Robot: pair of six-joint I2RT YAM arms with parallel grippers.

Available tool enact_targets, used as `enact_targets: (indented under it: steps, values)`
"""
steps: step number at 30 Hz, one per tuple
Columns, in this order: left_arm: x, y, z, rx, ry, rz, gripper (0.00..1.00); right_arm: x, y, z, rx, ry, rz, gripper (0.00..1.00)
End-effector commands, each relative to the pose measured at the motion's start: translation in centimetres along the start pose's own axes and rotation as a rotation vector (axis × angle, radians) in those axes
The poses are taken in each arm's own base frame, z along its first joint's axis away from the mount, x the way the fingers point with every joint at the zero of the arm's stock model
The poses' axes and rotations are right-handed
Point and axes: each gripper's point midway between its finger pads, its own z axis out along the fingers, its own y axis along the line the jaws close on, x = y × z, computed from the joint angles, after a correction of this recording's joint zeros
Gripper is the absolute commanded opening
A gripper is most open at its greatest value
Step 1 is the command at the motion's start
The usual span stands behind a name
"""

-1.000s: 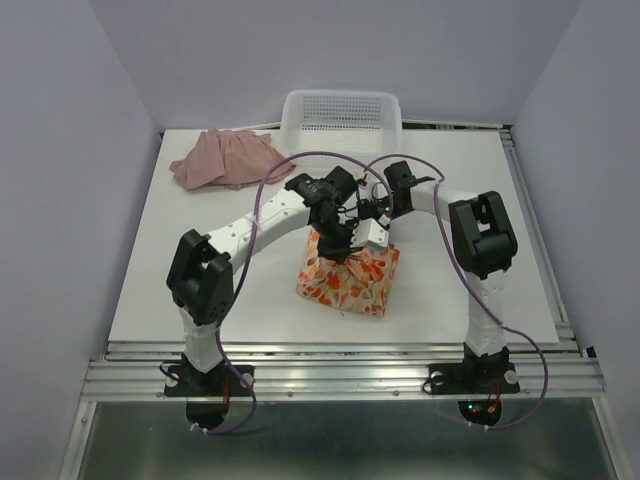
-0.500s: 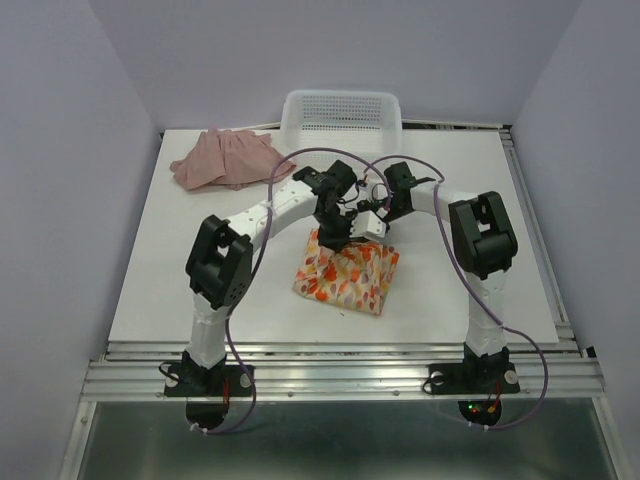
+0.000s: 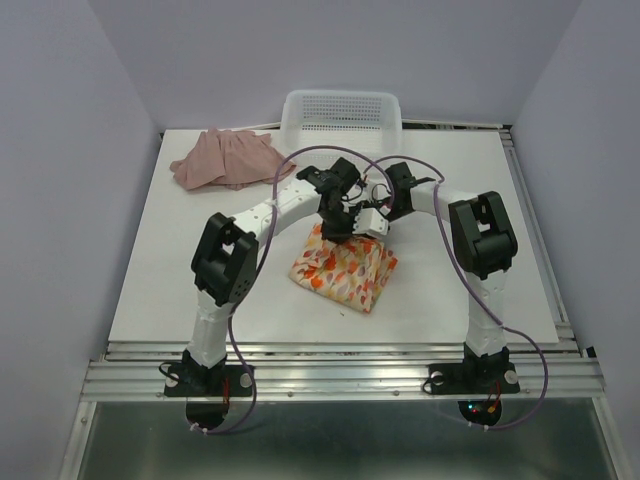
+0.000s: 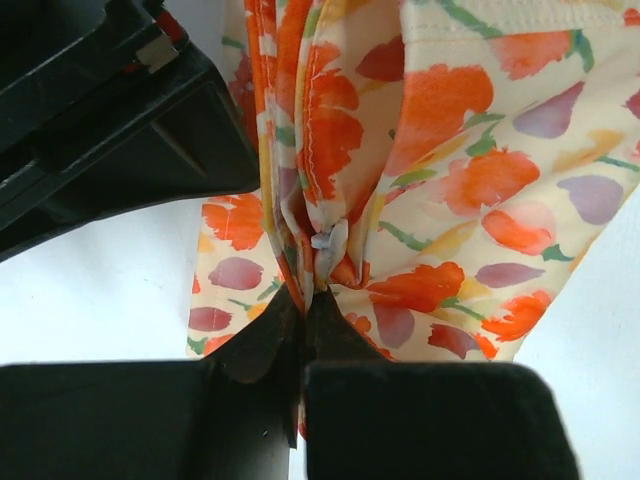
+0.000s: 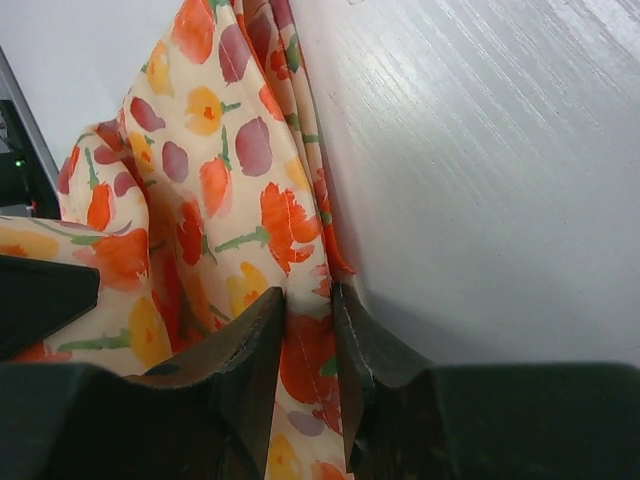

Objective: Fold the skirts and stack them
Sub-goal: Fold the skirt

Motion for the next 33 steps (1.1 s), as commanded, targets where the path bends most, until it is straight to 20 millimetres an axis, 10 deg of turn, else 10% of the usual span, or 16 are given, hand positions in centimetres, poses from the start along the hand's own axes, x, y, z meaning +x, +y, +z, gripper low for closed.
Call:
enact_targets:
  steps: [1, 7, 20, 27, 33]
  values:
    - [-0.9, 2.8, -0.7, -0.082, -0.014, 0.051, 0.09, 1.4, 0.4, 0.5, -0.021, 0.04, 0.028, 0.32]
    - [-1.5, 4.1, -1.2, -0.151, -0.036, 0.053, 0.46, 1.5, 0.1, 0.6, -0.013, 0.044, 0.027, 0.32]
    - [-3.4, 3.6, -13.0, -0.394, -0.209, -0.113, 0.62, 1.5, -0.6, 0.6, 0.02, 0.047, 0.006, 0.32]
    - [-0.2, 0.0, -9.4, -0.161, -0.335, -0.529, 0.61, 1.2, -0.6, 0.7, 0.014, 0.044, 0.012, 0.31]
    - [1.9, 1.3, -6.9, -0.054, -0.463, -0.782, 0.6, 1.1, -0.5, 0.7, 0.008, 0.041, 0.014, 0.31]
